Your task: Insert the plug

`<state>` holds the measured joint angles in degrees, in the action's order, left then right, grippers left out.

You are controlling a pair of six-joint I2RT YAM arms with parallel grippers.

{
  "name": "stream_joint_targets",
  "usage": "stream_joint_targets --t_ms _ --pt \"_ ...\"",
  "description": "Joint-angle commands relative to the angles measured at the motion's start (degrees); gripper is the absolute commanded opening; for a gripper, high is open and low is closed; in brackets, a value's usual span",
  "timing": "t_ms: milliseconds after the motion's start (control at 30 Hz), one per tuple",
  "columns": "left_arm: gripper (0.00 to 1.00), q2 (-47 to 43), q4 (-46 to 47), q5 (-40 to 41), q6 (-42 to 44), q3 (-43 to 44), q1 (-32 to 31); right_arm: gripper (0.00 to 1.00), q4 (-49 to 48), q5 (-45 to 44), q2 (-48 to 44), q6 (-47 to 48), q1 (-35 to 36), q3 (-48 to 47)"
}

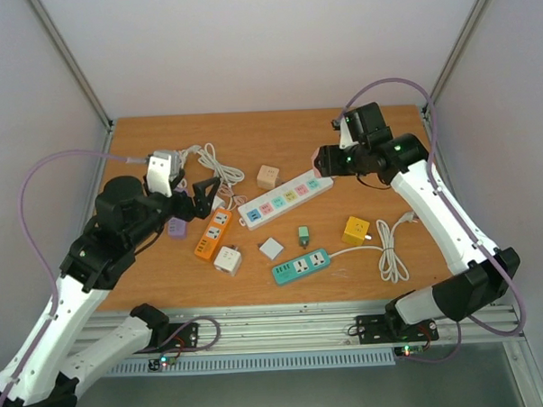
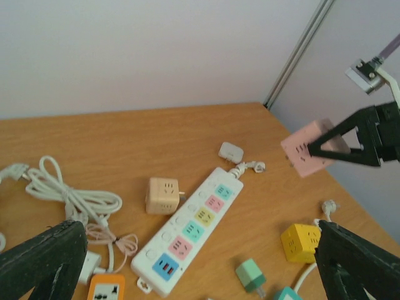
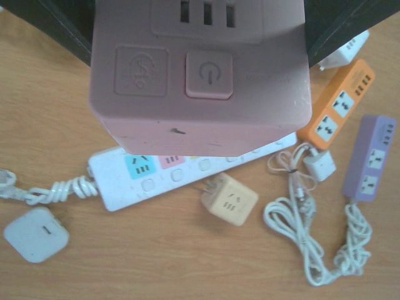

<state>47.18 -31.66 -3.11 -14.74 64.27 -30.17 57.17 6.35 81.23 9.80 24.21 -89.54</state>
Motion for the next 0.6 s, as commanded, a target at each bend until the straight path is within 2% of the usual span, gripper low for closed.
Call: stream_joint_targets --t_ms 0,133,300,567 --pt "0.99 -4.47 0.24 -0.03 -2.51 -4.00 0.12 0.46 -3.43 2.45 1.01 2.85 -4.33 1.16" --pt "0.99 -3.64 2.24 0.51 -2.42 -5.03 0.11 0.45 -3.92 6.08 3.39 4.72 -9.55 2.16" --pt "0.99 -1.97 5.32 -0.46 -1.15 -6.31 0.19 0.43 -7.75 18.80 5.22 7.68 -18.68 4.53" --pt "0.99 -0.50 6.52 -2.02 -1.77 -4.96 0.29 0.43 -9.76 22.77 11.69 16.70 -19.46 3.95"
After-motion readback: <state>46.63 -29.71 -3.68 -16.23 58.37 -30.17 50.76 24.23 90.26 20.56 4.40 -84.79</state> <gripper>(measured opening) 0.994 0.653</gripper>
